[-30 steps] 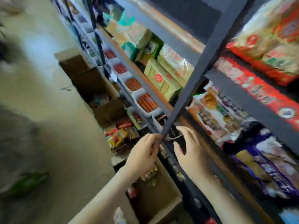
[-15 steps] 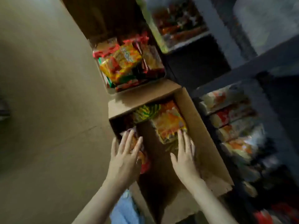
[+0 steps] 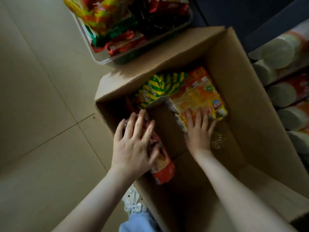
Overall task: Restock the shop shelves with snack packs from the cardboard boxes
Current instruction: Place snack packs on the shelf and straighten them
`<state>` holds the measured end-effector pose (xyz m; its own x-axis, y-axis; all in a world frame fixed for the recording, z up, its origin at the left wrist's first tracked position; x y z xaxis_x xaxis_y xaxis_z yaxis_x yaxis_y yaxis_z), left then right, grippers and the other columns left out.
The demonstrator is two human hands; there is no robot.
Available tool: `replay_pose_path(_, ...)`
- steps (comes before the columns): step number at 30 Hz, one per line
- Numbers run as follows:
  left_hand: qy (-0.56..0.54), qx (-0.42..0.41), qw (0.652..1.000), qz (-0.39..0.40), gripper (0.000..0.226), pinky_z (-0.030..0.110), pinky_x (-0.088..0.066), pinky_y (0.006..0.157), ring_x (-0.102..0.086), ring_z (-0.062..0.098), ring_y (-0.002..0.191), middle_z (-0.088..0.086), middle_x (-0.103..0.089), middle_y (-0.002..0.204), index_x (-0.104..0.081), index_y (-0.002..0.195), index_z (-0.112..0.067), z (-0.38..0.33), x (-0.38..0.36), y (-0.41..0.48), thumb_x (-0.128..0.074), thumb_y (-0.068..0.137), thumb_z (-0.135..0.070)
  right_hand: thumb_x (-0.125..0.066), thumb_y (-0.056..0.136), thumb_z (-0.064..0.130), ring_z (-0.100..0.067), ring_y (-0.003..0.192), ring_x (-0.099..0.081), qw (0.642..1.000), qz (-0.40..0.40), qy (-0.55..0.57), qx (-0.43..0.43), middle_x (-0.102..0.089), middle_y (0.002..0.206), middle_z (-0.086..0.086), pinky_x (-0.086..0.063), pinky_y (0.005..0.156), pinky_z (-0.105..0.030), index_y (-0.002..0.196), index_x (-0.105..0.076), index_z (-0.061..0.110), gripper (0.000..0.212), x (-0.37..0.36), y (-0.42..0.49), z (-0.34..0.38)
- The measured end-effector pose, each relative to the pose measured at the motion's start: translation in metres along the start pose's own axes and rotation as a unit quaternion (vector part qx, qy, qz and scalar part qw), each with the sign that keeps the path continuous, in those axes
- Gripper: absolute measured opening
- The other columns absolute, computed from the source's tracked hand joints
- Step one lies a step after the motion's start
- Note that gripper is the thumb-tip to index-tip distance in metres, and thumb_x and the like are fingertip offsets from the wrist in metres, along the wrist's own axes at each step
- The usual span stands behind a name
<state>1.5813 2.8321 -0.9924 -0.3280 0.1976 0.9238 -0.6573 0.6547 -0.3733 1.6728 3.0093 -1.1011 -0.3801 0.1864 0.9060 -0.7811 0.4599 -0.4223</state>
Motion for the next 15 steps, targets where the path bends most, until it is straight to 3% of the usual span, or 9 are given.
replay_pose_path(2,0.005,-0.002,1.0,-0.003,0.067,0.051,-0.022,0.112,-0.037,0.037,0.138,0.018,-0.037,0.151,-0.055,0.136,-0.017,-0.001,0.001,0.0,-0.04,0.084,-0.056,-0.087,0.059,0.014,-0.043,0.136,-0.034,1.0,-0.025,-0.001,0.018,-0.042,0.144,-0.022,-0.024,0.104,-0.069,0.146,-0.025,0.012,0.106,0.001,-0.006,-0.003)
replay_pose_path(5,0.015,0.002,1.0,-0.005,0.067,0.051,-0.023,0.111,-0.038,0.038,0.136,0.019,-0.037,0.15,-0.056,0.135,-0.016,-0.001,0.001,0.001,-0.041,0.083,-0.056,-0.082,0.061,0.0,-0.036,0.114,-0.057,0.992,-0.099,0.005,0.078,-0.063,0.115,-0.017,-0.036,0.101,-0.064,0.121,-0.052,0.003,0.067,0.008,-0.018,-0.005)
replay_pose_path(7,0.017,0.005,1.0,-0.005,0.067,0.05,-0.023,0.111,-0.038,0.038,0.136,0.019,-0.037,0.15,-0.057,0.135,-0.015,-0.002,0.002,0.001,-0.041,0.083,-0.056,-0.077,0.063,-0.005,-0.032,0.093,-0.063,0.983,-0.141,0.006,0.116,-0.065,0.092,-0.013,-0.046,0.095,-0.055,0.099,-0.064,0.003,0.04,0.016,-0.025,-0.009)
replay_pose_path(9,0.019,0.007,1.0,-0.005,0.068,0.05,-0.023,0.111,-0.038,0.039,0.136,0.019,-0.037,0.15,-0.057,0.134,-0.015,-0.002,0.001,0.001,-0.041,0.082,-0.056,-0.078,0.061,-0.008,-0.031,0.082,-0.063,0.976,-0.164,0.013,0.141,-0.064,0.082,-0.013,-0.051,0.086,-0.047,0.088,-0.067,0.003,0.031,0.019,-0.029,-0.014)
replay_pose_path(12,0.03,0.007,0.999,-0.009,0.068,0.05,-0.023,0.11,-0.038,0.038,0.136,0.019,-0.037,0.15,-0.056,0.135,-0.016,-0.002,0.001,0.001,-0.04,0.083,-0.057,-0.081,0.062,-0.007,-0.031,0.085,-0.06,0.979,-0.153,0.044,0.131,-0.064,0.085,-0.014,-0.05,0.084,-0.044,0.089,-0.065,0.002,0.033,0.01,-0.033,-0.025)
replay_pose_path(15,0.035,0.007,0.999,-0.013,0.069,0.049,-0.022,0.11,-0.037,0.038,0.137,0.019,-0.036,0.151,-0.055,0.136,-0.016,-0.003,-0.001,0.0,-0.04,0.083,-0.058,-0.081,0.073,0.013,-0.034,0.119,-0.049,0.994,-0.041,0.093,-0.039,-0.056,0.123,-0.019,-0.041,0.097,-0.048,0.12,-0.056,0.003,0.055,0.005,-0.03,-0.046)
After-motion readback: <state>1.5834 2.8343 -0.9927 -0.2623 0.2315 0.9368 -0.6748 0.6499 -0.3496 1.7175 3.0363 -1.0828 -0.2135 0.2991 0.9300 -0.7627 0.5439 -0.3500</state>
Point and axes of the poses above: each hand's wrist, its own y-axis towards the middle knuckle, its own x-axis out of the back of the hand, z = x × y, the point moved 4 cm from there along y, towards the middle knuckle
